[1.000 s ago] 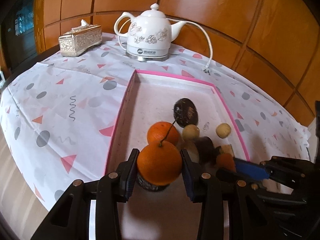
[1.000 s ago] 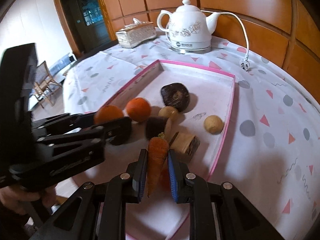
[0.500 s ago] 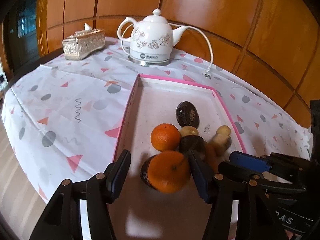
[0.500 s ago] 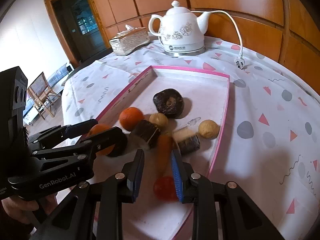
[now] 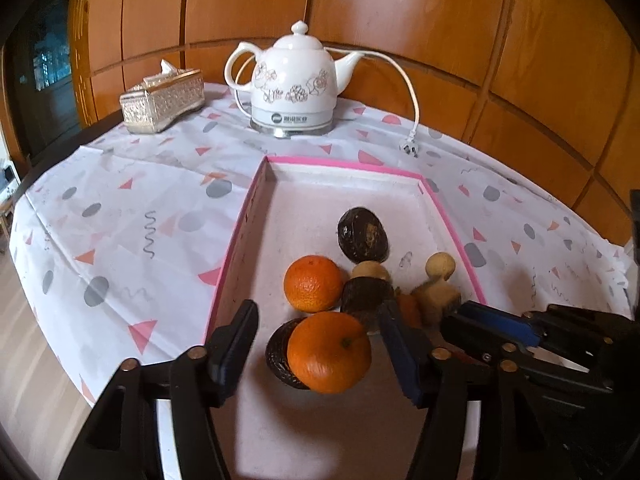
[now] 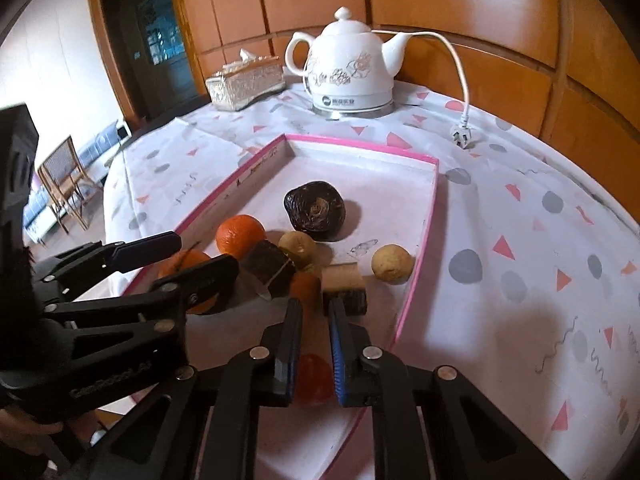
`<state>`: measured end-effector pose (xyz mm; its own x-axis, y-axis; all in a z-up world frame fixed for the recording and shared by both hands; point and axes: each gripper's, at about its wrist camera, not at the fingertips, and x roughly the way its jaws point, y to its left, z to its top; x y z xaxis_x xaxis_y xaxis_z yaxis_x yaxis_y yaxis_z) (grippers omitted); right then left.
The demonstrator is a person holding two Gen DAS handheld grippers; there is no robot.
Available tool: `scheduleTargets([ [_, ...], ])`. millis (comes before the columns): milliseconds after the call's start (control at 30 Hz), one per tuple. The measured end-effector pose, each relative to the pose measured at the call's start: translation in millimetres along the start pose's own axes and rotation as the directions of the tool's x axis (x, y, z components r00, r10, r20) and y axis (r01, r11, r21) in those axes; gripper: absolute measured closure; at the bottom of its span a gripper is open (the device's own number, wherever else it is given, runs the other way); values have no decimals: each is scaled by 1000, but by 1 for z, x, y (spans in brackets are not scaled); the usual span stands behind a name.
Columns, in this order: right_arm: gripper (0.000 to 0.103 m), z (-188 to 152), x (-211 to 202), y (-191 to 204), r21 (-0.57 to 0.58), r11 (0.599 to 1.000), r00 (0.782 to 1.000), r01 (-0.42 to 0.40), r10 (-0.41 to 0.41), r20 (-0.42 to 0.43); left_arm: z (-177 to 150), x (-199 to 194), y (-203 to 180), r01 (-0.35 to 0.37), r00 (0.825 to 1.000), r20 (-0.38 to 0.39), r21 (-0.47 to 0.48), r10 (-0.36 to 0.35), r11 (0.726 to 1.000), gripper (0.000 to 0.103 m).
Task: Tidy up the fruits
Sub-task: 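Open both tools to release the orange and carrot in the tray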
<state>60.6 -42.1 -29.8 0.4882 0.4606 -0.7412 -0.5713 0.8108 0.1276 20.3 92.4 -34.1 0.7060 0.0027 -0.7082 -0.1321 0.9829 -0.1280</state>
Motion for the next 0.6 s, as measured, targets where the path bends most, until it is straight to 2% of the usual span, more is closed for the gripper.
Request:
scheduleTargets([
  [233,89,-10,-23,2,59,997,997,41,-45,62,-5,-17,-3,-31,999,34,1,30,1000,26],
  [300,84,-15,-29,3,74,995,994,64,-70,79,-7,-22,-4,-29,999,43,-2,29,1000,21],
  [467,83,-27,-41,5,102,987,984,124,-135,112,-11,-34,-7,-34,997,67,-5,34,999,13],
  [533,75,-32,-45,4,124,982,980,145,-159,117,-12,-38,-7,-44,996,74,-10,44,999,8],
  [600,73,-37,-49,2,156,976,978,153,-173,119,-13,-41,-8,-47,996,81,-12,47,999,5],
])
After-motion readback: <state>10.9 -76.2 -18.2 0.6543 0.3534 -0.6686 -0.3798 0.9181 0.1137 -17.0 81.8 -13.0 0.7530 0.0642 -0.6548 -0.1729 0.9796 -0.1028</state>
